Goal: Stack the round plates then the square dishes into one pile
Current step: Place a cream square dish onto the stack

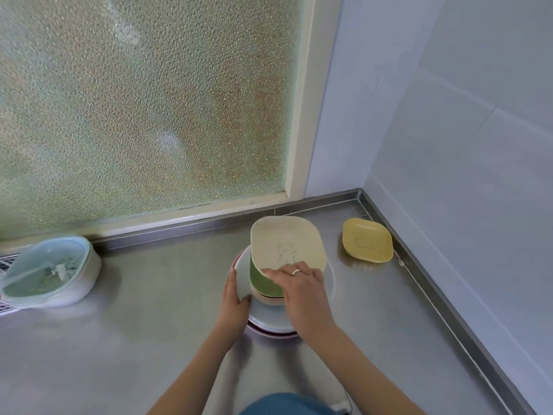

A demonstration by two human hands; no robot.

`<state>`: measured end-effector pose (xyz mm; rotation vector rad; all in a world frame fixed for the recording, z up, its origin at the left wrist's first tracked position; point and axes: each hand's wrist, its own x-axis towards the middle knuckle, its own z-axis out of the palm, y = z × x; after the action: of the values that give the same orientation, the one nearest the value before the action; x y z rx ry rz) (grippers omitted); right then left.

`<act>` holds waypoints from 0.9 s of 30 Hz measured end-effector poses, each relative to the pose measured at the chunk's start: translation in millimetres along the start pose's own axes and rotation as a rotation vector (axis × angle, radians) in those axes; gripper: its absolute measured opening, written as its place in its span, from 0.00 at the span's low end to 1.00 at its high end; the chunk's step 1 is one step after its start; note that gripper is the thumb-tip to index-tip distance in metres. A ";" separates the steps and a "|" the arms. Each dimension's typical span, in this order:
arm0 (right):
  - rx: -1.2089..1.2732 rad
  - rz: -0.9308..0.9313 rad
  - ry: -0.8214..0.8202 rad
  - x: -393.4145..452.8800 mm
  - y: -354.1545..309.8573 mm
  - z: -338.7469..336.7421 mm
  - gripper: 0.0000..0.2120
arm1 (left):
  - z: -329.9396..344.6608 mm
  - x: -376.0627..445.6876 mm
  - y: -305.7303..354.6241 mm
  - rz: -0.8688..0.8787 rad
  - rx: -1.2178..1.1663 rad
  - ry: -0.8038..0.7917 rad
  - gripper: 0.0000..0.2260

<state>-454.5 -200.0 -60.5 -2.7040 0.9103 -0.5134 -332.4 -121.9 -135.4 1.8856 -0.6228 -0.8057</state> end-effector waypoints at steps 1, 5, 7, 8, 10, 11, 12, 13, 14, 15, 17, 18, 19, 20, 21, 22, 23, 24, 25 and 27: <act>-0.003 0.018 -0.134 -0.1 -1.6 6.6 0.24 | -1.1 -0.5 1.6 -0.022 0.005 -0.012 0.31; -0.026 0.066 -0.346 -6.8 -0.8 23.5 0.21 | -3.8 1.3 -1.4 0.015 0.003 -0.019 0.32; -0.028 0.058 -0.344 -4.7 1.9 23.4 0.20 | -3.4 1.8 -2.0 -0.004 -0.002 -0.011 0.32; -0.024 0.048 -0.361 -3.4 3.5 22.7 0.19 | -2.6 0.6 -0.6 -0.022 0.000 -0.001 0.31; -0.001 0.015 -0.384 -2.8 6.4 21.5 0.19 | -0.1 -0.8 1.1 -0.043 0.007 0.005 0.30; 0.053 0.006 -0.392 -3.3 8.5 20.1 0.18 | 0.4 -0.5 0.2 -0.049 0.014 0.007 0.30; 0.156 0.012 -0.389 -4.3 11.6 19.2 0.18 | 0.2 0.1 -0.3 -0.040 0.027 0.004 0.29; 0.292 0.022 -0.361 -5.6 14.7 17.1 0.17 | -1.3 2.0 0.1 -0.038 0.049 0.006 0.27; 0.411 0.032 -0.301 -5.9 19.2 15.3 0.17 | -3.9 5.7 1.8 -0.042 0.064 0.016 0.25; 0.467 0.042 -0.215 -4.6 25.6 14.3 0.19 | -7.8 10.7 4.4 -0.056 0.070 0.034 0.22; 0.453 0.158 -0.056 0.5 41.8 12.3 0.22 | -14.0 20.1 15.0 -0.058 0.042 0.048 0.21; 0.455 0.268 -0.027 2.8 50.4 12.0 0.24 | -15.6 23.9 22.1 -0.053 0.009 0.036 0.22; 0.480 0.386 -0.044 4.5 57.8 12.7 0.25 | -15.3 27.8 27.3 -0.046 -0.026 0.012 0.23; 0.511 0.489 -0.100 4.9 64.0 15.0 0.26 | -12.9 30.0 32.4 -0.041 -0.049 -0.023 0.23; 0.537 0.554 -0.162 3.6 68.0 17.5 0.27 | -8.8 31.1 35.7 -0.038 -0.043 -0.054 0.23; 0.551 0.583 -0.211 1.6 69.4 20.5 0.27 | -3.9 30.4 38.1 -0.022 -0.014 -0.069 0.22; 0.565 0.587 -0.227 -1.1 69.3 23.0 0.26 | 1.3 30.1 37.2 -0.003 0.021 -0.064 0.21; 0.569 0.580 -0.215 -3.1 68.9 25.6 0.24 | 5.2 28.4 36.5 0.008 0.052 -0.043 0.20; 0.567 0.576 -0.194 -4.2 69.0 27.3 0.23 | 7.4 26.8 35.2 0.019 0.071 -0.021 0.20; 0.569 0.584 -0.174 -4.4 70.1 28.7 0.22 | 8.7 26.1 31.6 0.028 0.091 -0.012 0.19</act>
<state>-483.7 -248.4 -111.1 -1.8352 1.2124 -0.3335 -324.4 -158.4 -116.4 1.9510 -0.7019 -0.7831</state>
